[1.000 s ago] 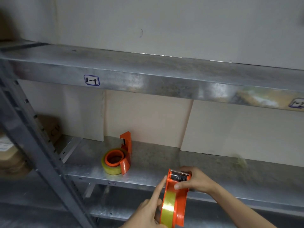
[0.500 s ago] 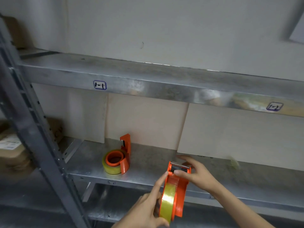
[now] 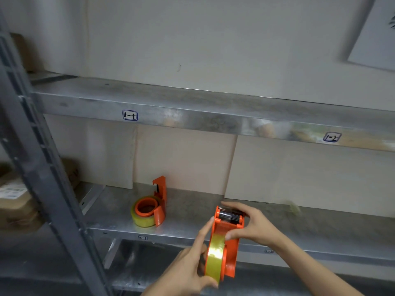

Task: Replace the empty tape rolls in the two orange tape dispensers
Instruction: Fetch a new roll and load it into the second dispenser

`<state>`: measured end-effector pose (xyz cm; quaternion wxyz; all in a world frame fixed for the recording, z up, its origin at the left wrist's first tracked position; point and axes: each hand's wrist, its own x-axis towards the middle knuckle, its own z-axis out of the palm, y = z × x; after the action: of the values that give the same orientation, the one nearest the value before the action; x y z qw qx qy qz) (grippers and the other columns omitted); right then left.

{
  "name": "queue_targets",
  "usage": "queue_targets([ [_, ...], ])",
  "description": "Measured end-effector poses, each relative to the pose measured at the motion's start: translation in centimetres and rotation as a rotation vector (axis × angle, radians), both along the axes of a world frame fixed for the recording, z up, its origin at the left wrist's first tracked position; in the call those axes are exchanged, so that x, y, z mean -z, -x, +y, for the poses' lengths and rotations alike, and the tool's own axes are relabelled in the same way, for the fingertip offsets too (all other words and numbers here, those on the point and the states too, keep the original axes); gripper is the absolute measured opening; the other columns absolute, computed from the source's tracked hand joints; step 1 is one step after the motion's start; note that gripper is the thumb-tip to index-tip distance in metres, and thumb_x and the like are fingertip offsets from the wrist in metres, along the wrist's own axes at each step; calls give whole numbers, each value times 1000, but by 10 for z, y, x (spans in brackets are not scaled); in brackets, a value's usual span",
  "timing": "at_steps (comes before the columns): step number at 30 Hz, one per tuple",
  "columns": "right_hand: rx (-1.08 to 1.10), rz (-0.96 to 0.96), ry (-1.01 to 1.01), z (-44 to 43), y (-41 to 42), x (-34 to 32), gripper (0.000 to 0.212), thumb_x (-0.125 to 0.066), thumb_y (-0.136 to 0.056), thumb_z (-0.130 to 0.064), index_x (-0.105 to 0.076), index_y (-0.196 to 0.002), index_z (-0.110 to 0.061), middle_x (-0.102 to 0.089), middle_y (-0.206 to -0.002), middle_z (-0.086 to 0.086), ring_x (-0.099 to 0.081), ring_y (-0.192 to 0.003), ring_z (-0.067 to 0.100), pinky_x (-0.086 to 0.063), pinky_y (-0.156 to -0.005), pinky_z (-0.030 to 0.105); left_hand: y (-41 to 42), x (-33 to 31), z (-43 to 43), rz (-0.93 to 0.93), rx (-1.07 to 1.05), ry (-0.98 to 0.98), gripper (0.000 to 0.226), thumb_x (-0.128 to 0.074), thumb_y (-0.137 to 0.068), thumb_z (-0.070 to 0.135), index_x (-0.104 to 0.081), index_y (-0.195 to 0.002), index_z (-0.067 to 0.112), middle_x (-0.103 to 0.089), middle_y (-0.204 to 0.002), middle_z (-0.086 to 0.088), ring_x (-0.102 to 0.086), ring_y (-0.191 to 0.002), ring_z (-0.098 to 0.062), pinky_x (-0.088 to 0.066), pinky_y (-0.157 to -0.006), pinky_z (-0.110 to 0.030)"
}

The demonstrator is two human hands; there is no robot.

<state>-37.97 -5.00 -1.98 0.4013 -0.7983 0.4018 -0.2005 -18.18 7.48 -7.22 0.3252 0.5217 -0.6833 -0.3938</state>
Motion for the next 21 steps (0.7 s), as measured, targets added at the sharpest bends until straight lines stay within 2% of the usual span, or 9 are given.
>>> queue_targets([
  [3,-38,40,1,-3,4,-6,88,-91,-43,-48,-54,-123,-43,-63,-121,-21,-56,-113,-6,-46,-96,15,-3,-3,2,24,14,29,126,-82,-69,34,15,-143,64,-66,-84,9,-65,-70,-3,-53,-69,-17],
  [6,-39,37,-47,-8,10,-11,92,-94,-46,-33,-53,-129,-31,-65,-121,-13,-60,-112,1,-49,-96,22,-7,-4,3,51,17,39,125,-83,-69,31,11,-144,64,-65,-82,7,-64,-68,-9,-55,-70,-23],
  [11,-75,63,-77,-9,16,-24,88,-90,-56,-23,-48,-133,-29,-61,-126,-13,-57,-114,-1,-46,-92,14,-14,-9,1,126,12,12,125,-82,-68,20,6,-145,65,-67,-93,-8,-67,-72,-24,-58,-81,-43],
  [13,-71,61,-79,-9,17,-28,86,-88,-60,-24,-45,-134,-30,-59,-127,-13,-56,-115,-2,-45,-92,11,-16,-11,-1,144,2,-7,125,-84,-68,19,4,-144,67,-66,-98,-10,-69,-77,-30,-59,-84,-44],
  [15,-56,41,-84,-9,17,-30,85,-87,-63,-22,-44,-135,-29,-59,-127,-14,-56,-113,-5,-45,-86,8,-18,-12,-5,140,-8,-11,125,-86,-69,22,2,-143,68,-66,-102,-8,-71,-78,-28,-60,-82,-38],
  [17,-16,13,-90,-9,16,-30,86,-86,-63,-21,-43,-137,-26,-57,-129,-12,-56,-115,-4,-45,-88,8,-19,-13,-8,129,-16,-13,121,-86,-70,24,0,-142,69,-66,-104,-2,-72,-79,-22,-60,-83,-33],
  [21,114,-47,-60,-13,11,-20,83,-86,-62,-18,-45,-135,-19,-60,-125,-3,-57,-116,10,-43,-97,19,-20,-11,-15,100,-71,21,106,-80,-74,22,-10,-140,66,-62,-105,3,-71,-89,-15,-58,-87,-37],
])
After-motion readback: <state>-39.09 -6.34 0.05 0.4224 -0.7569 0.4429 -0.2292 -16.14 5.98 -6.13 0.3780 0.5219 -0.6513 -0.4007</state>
